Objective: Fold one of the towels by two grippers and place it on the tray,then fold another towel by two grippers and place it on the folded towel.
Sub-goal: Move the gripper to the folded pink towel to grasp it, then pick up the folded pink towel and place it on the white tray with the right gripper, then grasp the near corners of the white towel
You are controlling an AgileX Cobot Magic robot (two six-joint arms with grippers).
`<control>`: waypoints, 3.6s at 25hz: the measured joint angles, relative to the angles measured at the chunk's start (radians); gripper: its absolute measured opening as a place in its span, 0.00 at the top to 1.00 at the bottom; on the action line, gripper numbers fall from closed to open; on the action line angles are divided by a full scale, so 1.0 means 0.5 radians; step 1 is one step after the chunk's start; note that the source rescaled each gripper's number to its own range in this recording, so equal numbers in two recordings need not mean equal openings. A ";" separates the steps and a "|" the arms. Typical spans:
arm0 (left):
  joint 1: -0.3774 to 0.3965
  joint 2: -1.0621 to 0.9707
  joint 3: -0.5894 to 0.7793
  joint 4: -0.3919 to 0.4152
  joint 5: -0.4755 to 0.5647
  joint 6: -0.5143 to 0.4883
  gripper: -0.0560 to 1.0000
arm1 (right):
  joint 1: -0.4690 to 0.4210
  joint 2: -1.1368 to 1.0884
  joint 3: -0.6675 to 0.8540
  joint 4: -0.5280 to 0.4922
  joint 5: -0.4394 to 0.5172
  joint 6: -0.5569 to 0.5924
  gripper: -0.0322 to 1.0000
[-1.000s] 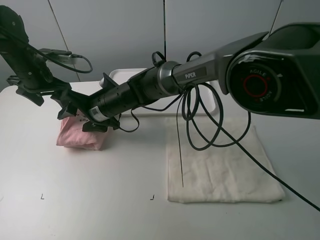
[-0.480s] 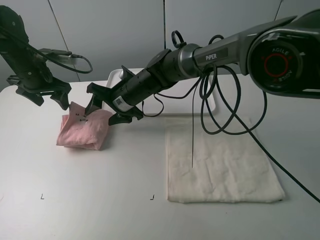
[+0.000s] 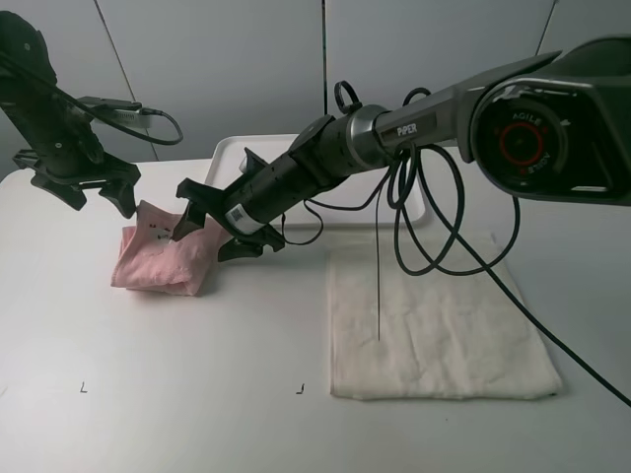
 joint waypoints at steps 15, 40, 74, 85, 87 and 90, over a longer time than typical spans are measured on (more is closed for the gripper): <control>0.000 -0.001 0.000 0.000 0.002 0.004 0.05 | 0.141 0.026 0.000 -0.014 -0.302 -0.055 0.71; 0.000 -0.001 0.000 -0.004 0.015 0.004 0.05 | -0.280 -0.192 0.000 -0.185 -0.477 -0.229 0.92; -0.004 -0.001 0.000 -0.004 0.114 0.004 0.05 | -0.537 -0.544 0.000 -1.940 -0.144 0.589 0.00; -0.250 -0.001 0.000 -0.015 0.122 0.148 0.05 | -0.546 -1.032 0.584 -2.468 0.094 0.794 0.00; -0.287 -0.001 0.000 -0.055 0.122 0.211 0.05 | -0.546 -1.229 0.824 -2.484 0.018 0.795 0.00; -0.362 -0.001 0.000 -0.165 0.122 0.368 0.05 | -0.546 -1.519 1.170 -2.497 -0.028 0.795 0.00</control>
